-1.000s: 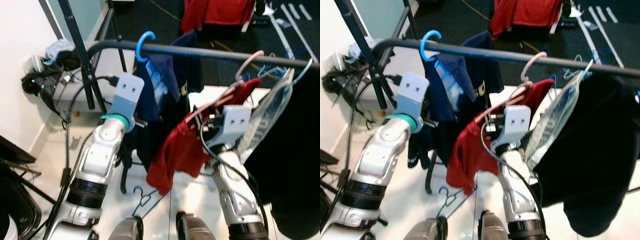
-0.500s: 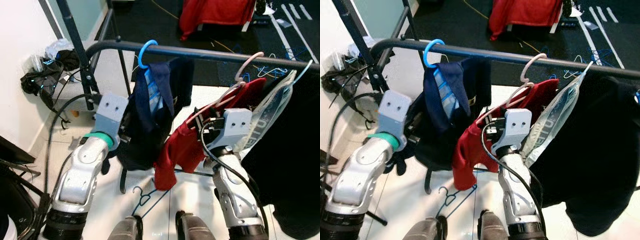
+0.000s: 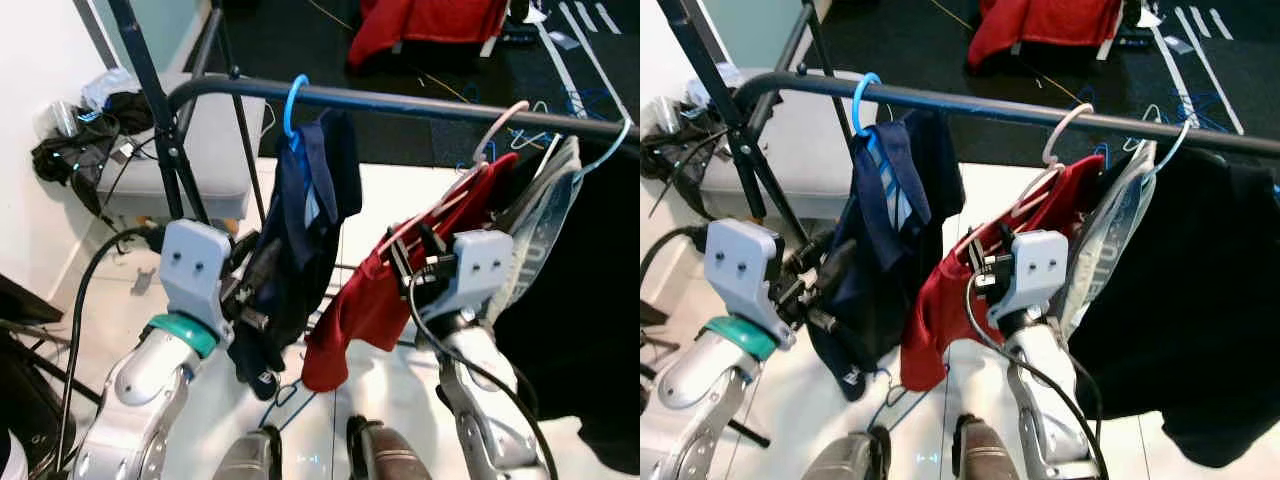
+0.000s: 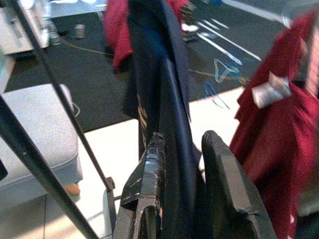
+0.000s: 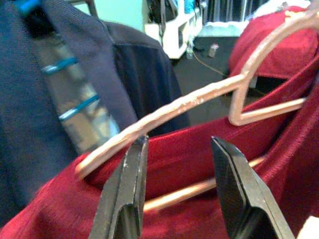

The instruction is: Hang hanger

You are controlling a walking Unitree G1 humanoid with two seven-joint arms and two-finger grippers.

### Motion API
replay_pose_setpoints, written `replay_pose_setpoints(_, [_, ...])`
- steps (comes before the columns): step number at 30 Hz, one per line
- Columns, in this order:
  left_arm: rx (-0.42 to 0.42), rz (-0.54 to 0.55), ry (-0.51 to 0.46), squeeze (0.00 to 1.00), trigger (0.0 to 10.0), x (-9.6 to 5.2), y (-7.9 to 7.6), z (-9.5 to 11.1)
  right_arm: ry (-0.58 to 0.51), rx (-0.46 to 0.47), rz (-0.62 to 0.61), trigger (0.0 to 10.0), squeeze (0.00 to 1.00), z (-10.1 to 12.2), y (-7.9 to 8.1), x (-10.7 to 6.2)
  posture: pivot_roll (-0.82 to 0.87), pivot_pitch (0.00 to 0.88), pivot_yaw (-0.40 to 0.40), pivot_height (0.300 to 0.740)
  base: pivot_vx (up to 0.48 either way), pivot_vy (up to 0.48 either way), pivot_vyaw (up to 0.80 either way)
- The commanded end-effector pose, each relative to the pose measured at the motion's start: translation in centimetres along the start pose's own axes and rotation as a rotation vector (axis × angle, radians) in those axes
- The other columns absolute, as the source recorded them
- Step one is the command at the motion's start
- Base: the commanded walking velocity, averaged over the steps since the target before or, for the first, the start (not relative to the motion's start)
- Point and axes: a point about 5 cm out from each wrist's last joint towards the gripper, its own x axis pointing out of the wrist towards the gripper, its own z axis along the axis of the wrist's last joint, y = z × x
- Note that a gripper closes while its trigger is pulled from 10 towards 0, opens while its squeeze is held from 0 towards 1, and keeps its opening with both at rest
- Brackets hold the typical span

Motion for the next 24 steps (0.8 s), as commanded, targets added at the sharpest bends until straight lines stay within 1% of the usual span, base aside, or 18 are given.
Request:
replay_pose_setpoints(1, [0.015,-0.013,-0.020,0.00,10.0,-0.2,-0.1,0.3,0.004,0.007,0.006,10.0,0.00,0.2,0.1,-0.1,-0.07,0.141,0.031,0.740,0.000,0.000,0.00])
replay_pose_setpoints(2, [0.021,0.016,-0.022,0.00,10.0,-0.1,0.2,0.4,0.011,0.004,-0.001,10.0,0.00,0.3,0.1,-0.9,-0.08,0.140,0.031,0.740,0.000,0.000,0.00])
replay_pose_setpoints(3, [0.021,0.016,-0.022,0.00,10.0,-0.1,0.2,0.4,0.011,0.004,-0.001,10.0,0.00,0.3,0.1,-0.9,-0.08,0.140,0.031,0.740,0.000,0.000,0.00])
replay_pose_setpoints(4, [0.017,0.082,-0.029,0.00,10.0,0.8,0.8,0.5,0.037,-0.024,-0.044,10.0,0.00,0.3,-0.4,-2.9,-0.10,0.136,0.031,0.740,0.000,0.000,0.00])
replay_pose_setpoints(6, [0.017,0.082,-0.029,0.00,10.0,0.8,0.8,0.5,0.037,-0.024,-0.044,10.0,0.00,0.3,-0.4,-2.9,-0.10,0.136,0.031,0.740,0.000,0.000,0.00])
replay_pose_setpoints(7, [0.015,0.107,-0.033,0.00,10.0,1.5,0.9,0.5,0.045,-0.053,-0.101,10.0,0.00,0.4,-1.2,-3.7,-0.11,0.133,0.034,0.740,0.000,0.000,0.00])
replay_pose_setpoints(8, [0.015,0.107,-0.033,0.00,10.0,1.5,0.9,0.5,0.045,-0.053,-0.101,10.0,0.00,0.4,-1.2,-3.7,-0.11,0.133,0.034,0.740,0.000,0.000,0.00])
replay_pose_setpoints(9, [-0.001,0.118,-0.034,0.00,10.0,2.1,0.9,0.5,0.038,-0.115,-0.215,10.0,0.00,0.8,-2.8,-4.3,-0.11,0.133,0.034,0.740,0.000,0.000,0.00])
replay_pose_setpoints(11, [-0.006,0.118,-0.034,0.00,10.0,2.2,0.8,0.5,0.034,-0.127,-0.239,10.0,0.00,0.9,-3.2,-4.4,-0.11,0.133,0.034,0.740,0.000,0.000,0.00])
replay_pose_setpoints(12, [-0.016,0.130,-0.029,0.00,10.0,2.5,0.9,0.6,-0.012,-0.167,-0.232,10.0,0.00,1.8,-3.3,-3.7,-0.13,0.128,0.048,0.740,0.000,0.000,0.00])
replay_pose_setpoints(13, [-0.016,0.130,-0.029,0.00,10.0,2.5,0.9,0.6,-0.012,-0.167,-0.232,10.0,0.00,1.8,-3.3,-3.7,-0.13,0.128,0.048,0.740,0.000,0.000,0.00])
replay_pose_setpoints(15, [-0.024,0.166,-0.029,0.00,10.0,3.1,1.3,0.8,-0.097,-0.227,-0.192,10.0,0.00,3.4,-3.0,-2.2,-0.13,0.121,0.050,0.740,0.000,0.000,0.00])
replay_pose_setpoints(16, [-0.024,0.166,-0.029,0.00,10.0,3.1,1.3,0.8,-0.097,-0.227,-0.192,10.0,0.00,3.4,-3.0,-2.2,-0.13,0.121,0.050,0.740,0.000,0.000,0.00])
replay_pose_setpoints(17, [-0.025,0.185,-0.032,0.00,10.0,3.4,1.4,0.9,-0.132,-0.248,-0.172,10.0,0.00,4.0,-2.8,-1.5,-0.13,0.121,0.050,0.740,0.000,0.000,0.00])
replay_pose_setpoints(19, [-0.004,0.265,-0.069,0.00,10.0,3.9,2.3,1.4,-0.206,-0.236,-0.133,10.0,0.00,5.5,-2.1,0.7,-0.12,0.108,0.042,0.740,0.000,0.000,0.00])
replay_pose_setpoints(20, [0.002,0.288,-0.081,0.00,10.0,3.9,2.5,1.5,-0.221,-0.225,-0.122,10.0,0.00,5.8,-1.9,1.3,-0.12,0.106,0.041,0.740,0.000,0.000,0.00])
replay_pose_setpoints(23, [0.009,0.319,-0.082,0.00,10.0,3.8,2.8,1.5,-0.221,-0.210,-0.106,10.0,0.00,5.8,-1.6,1.6,-0.11,0.105,0.034,0.740,0.000,0.000,0.00])
replay_pose_setpoints(24, [0.015,0.357,-0.070,0.00,10.0,3.2,3.2,1.2,-0.201,-0.194,-0.079,10.0,0.00,5.3,-1.3,1.6,-0.09,0.102,0.026,0.740,0.000,0.000,0.00])
